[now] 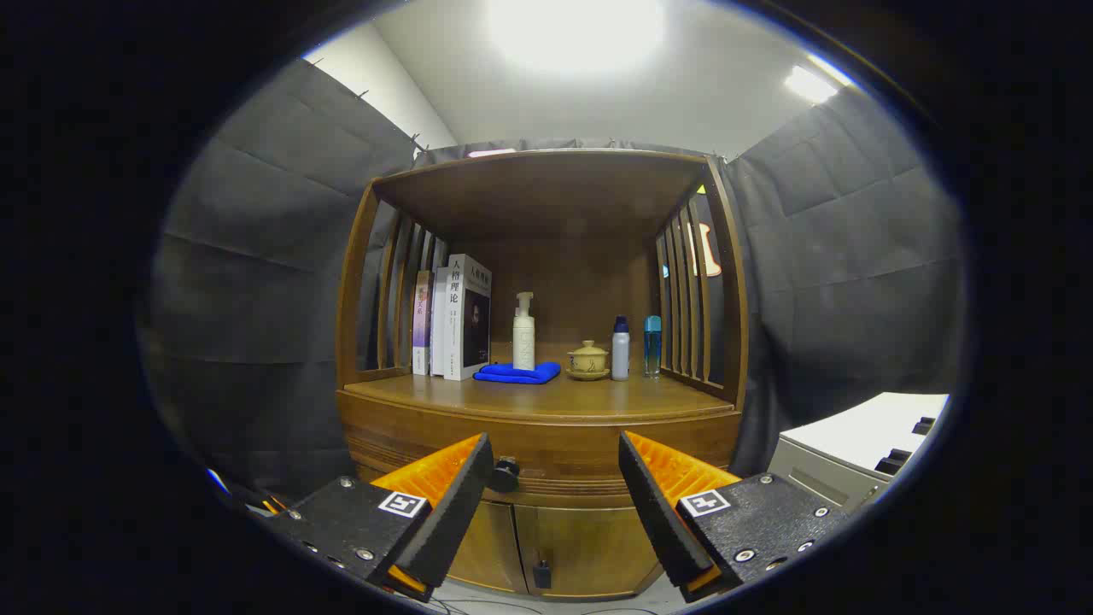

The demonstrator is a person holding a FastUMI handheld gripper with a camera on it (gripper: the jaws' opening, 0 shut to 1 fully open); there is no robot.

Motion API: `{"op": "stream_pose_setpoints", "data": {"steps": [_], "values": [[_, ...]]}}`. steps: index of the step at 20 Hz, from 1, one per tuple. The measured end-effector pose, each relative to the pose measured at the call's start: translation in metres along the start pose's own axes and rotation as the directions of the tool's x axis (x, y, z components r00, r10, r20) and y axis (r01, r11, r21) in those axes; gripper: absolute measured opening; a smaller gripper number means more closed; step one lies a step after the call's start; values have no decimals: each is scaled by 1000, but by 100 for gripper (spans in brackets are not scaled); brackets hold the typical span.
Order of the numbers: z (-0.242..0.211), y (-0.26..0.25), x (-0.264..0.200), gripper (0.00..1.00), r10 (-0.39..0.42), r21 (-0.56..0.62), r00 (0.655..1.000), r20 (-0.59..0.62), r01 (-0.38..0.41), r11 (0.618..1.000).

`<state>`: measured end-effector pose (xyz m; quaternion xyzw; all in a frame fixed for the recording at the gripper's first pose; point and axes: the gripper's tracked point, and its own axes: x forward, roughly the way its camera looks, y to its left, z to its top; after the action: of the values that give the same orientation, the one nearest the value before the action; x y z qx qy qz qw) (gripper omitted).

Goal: Pull open the drawer, take out the items inside it, and place them on the countertop above the cabinet.

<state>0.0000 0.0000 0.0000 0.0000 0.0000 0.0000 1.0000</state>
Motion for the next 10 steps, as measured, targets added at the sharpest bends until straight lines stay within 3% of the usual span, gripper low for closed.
{"op": "stream_pose_setpoints", "data": {"steps": [10], "values": [[-4, -1, 4, 92, 3, -19, 1000, -3, -3, 1000]]}}
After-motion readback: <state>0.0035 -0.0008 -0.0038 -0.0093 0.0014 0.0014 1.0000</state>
